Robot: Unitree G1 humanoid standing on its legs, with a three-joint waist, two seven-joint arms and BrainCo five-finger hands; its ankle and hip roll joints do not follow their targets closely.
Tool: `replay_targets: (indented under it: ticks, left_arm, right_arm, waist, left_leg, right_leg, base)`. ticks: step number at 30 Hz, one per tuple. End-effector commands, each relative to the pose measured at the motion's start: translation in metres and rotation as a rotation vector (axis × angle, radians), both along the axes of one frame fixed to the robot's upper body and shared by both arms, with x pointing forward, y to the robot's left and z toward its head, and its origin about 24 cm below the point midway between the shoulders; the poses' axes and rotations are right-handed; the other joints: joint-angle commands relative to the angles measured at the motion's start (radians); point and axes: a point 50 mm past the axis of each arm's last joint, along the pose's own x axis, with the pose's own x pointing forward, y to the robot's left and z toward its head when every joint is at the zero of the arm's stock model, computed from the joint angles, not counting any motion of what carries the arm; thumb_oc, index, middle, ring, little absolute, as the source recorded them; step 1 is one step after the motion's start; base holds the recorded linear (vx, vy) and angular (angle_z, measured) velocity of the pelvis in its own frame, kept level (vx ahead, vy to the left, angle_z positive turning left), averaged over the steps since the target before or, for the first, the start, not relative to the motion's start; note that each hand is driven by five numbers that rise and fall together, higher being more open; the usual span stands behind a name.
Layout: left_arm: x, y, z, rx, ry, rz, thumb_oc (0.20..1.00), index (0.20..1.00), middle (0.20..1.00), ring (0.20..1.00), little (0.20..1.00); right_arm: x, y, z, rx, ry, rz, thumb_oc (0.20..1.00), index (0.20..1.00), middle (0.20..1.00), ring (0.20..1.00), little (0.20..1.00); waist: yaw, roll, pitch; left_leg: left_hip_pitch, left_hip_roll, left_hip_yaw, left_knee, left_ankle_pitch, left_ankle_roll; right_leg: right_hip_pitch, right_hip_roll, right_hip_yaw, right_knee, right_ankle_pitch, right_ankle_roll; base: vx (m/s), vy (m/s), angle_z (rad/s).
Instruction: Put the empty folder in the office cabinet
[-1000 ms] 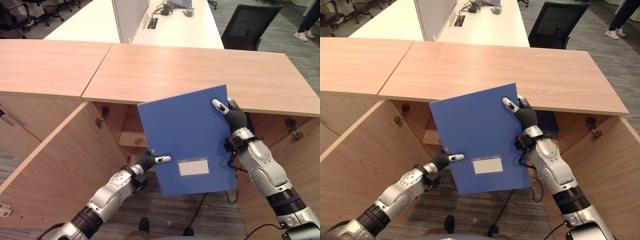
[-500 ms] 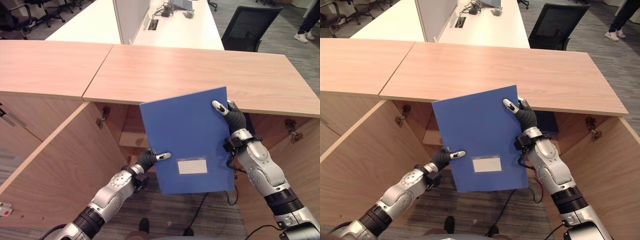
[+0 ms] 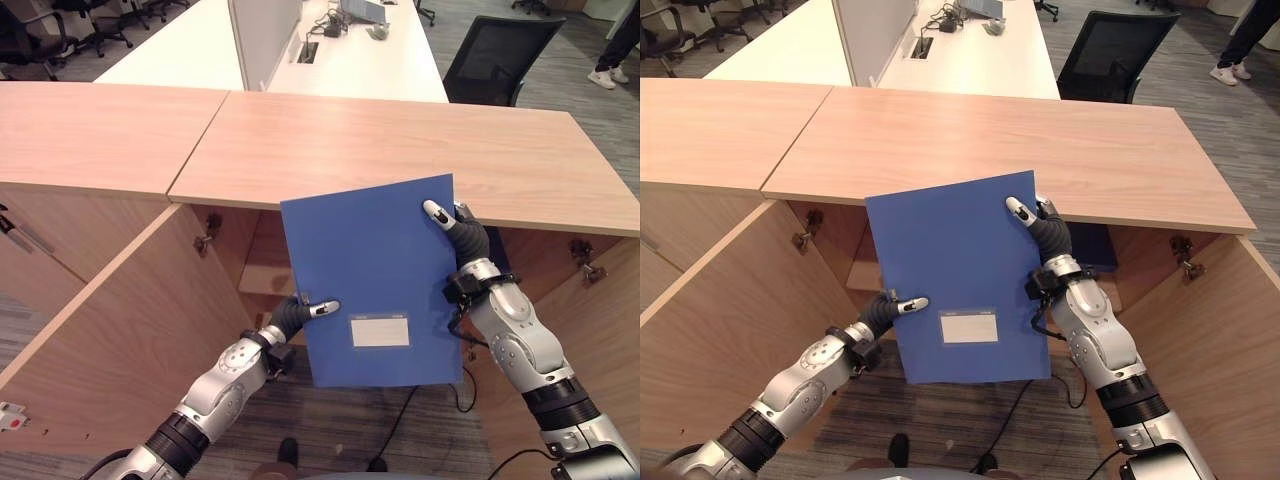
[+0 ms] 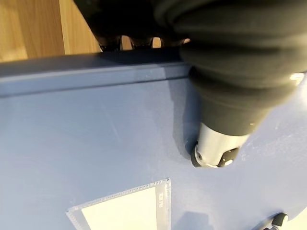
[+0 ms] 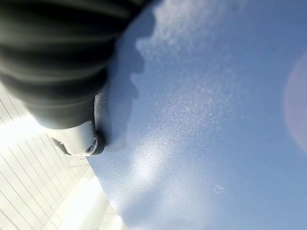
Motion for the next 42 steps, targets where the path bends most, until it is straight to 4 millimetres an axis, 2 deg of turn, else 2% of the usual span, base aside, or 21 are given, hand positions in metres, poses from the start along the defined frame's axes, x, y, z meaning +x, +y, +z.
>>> replay_targets:
  ticks: [1,3,4,7,15,24,28,33,35,36,38,42]
  left_arm:
    - [0.010,-0.019,0.023,-0.061,-0.115,-0.044,0.200,0.200,0.200,0.200,0.200]
    - [0.010,-0.018,0.024,-0.057,-0.120,-0.043,0.200,0.200,0.200,0.200,0.200]
    - [0.010,-0.017,0.024,-0.058,-0.122,-0.044,0.200,0.200,0.200,0.200,0.200]
    - [0.010,-0.016,0.025,-0.056,-0.125,-0.042,0.200,0.200,0.200,0.200,0.200]
    - [0.008,0.000,0.027,-0.026,-0.153,-0.023,0.200,0.200,0.200,0.200,0.200]
    - [0.003,0.025,0.026,-0.001,-0.161,0.027,0.200,0.200,0.200,0.200,0.200]
    - [-0.004,0.044,0.025,0.011,-0.156,0.069,0.200,0.200,0.200,0.200,0.200]
    - [-0.010,0.066,0.025,0.038,-0.159,0.126,0.200,0.200,0.200,0.200,0.200]
    - [-0.017,0.085,0.021,0.053,-0.142,0.180,0.200,0.200,0.200,0.200,0.200]
    - [-0.019,0.088,0.020,0.059,-0.136,0.186,0.200,0.200,0.200,0.200,0.200]
    - [-0.026,0.098,0.012,0.099,-0.105,0.186,0.200,0.200,0.200,0.200,0.200]
    - [-0.032,0.104,-0.003,0.148,-0.039,0.161,0.200,0.200,0.200,0.200,0.200]
  right_arm:
    - [-0.005,0.033,0.021,0.042,-0.128,0.146,0.216,0.216,0.216,0.216,0.216]
    - [-0.005,0.032,0.020,0.036,-0.123,0.141,0.507,0.507,0.507,0.507,0.507]
    - [-0.004,0.030,0.020,0.033,-0.121,0.135,1.000,1.000,1.000,1.000,1.000]
    - [-0.004,0.029,0.020,0.024,-0.122,0.130,1.000,1.000,1.000,1.000,1.000]
    - [-0.005,0.009,0.024,-0.089,-0.140,0.074,1.000,1.000,1.000,1.000,1.000]
    - [-0.012,-0.028,0.018,-0.173,-0.110,-0.022,1.000,1.000,1.000,1.000,1.000]
    - [-0.020,-0.053,0.011,-0.199,-0.076,-0.106,1.000,1.000,1.000,1.000,1.000]
    - [-0.034,-0.087,-0.017,-0.167,0.037,-0.251,1.000,1.000,1.000,1.000,1.000]
    - [-0.052,-0.106,-0.050,-0.151,0.169,-0.315,1.000,1.000,1.000,1.000,1.000]
    - [-0.058,-0.110,-0.059,-0.171,0.211,-0.316,1.000,1.000,1.000,1.000,1.000]
    - [-0.072,-0.115,-0.088,-0.176,0.350,-0.283,1.000,1.000,1.000,1.000,1.000]
    - [-0.088,-0.114,-0.126,-0.140,0.529,-0.222,1.000,1.000,1.000,1.000,1.000]
  waist:
    - [0.019,-0.027,-0.045]
    - [0.020,-0.028,-0.045]
    - [0.020,-0.028,-0.045]
    - [0.020,-0.028,-0.046]
    - [0.023,-0.029,-0.047]
    - [0.023,-0.033,-0.047]
    - [0.023,-0.033,-0.047]
    - [0.016,-0.027,-0.042]
    - [0.008,-0.022,-0.038]
    - [0.006,-0.022,-0.037]
    - [-0.001,-0.019,-0.033]
    - [-0.010,-0.014,-0.021]
  left_leg:
    - [0.016,0.040,0.058,0.002,-0.068,-0.032]
    - [0.017,0.039,0.056,0.002,-0.069,-0.031]
    - [0.018,0.039,0.055,0.002,-0.070,-0.032]
    - [0.018,0.039,0.056,0.002,-0.070,-0.032]
    - [0.019,0.039,0.055,0.002,-0.071,-0.032]
    - [0.019,0.038,0.055,0.002,-0.073,-0.033]
    - [0.018,0.040,0.056,0.002,-0.074,-0.032]
    - [0.017,0.040,0.057,0.002,-0.075,-0.031]
    - [0.011,0.041,0.057,0.002,-0.072,-0.031]
    - [0.010,0.041,0.057,0.002,-0.072,-0.031]
    - [0.004,0.044,0.061,0.002,-0.069,-0.034]
    - [-0.007,0.047,0.066,0.002,-0.061,-0.036]
  right_leg:
    - [-0.072,-0.071,-0.011,0.091,-0.021,0.079]
    - [-0.071,-0.071,-0.010,0.091,-0.022,0.079]
    - [-0.072,-0.072,-0.010,0.092,-0.022,0.079]
    - [-0.071,-0.072,-0.011,0.093,-0.022,0.079]
    - [-0.070,-0.072,-0.013,0.094,-0.022,0.080]
    - [-0.069,-0.072,-0.017,0.093,-0.022,0.083]
    - [-0.069,-0.071,-0.017,0.093,-0.023,0.082]
    - [-0.073,-0.069,-0.016,0.095,-0.025,0.082]
    - [-0.082,-0.069,-0.015,0.099,-0.026,0.083]
    - [-0.084,-0.068,-0.014,0.099,-0.026,0.083]
    - [-0.094,-0.065,-0.010,0.101,-0.026,0.082]
    - [-0.113,-0.062,-0.003,0.107,-0.024,0.082]
  base:
    - [0.00,0.000,0.00]
    - [0.00,0.000,0.00]
    - [0.00,0.000,0.00]
    - [0.00,0.000,0.00]
    - [0.00,0.000,0.00]
    - [0.00,0.000,0.01]
    - [0.00,0.000,0.00]
    - [0.00,0.000,0.00]
    - [0.00,0.000,0.00]
    - [0.00,0.000,0.00]
    - [0.00,0.000,0.00]
    - [-0.03,-0.008,-0.09]
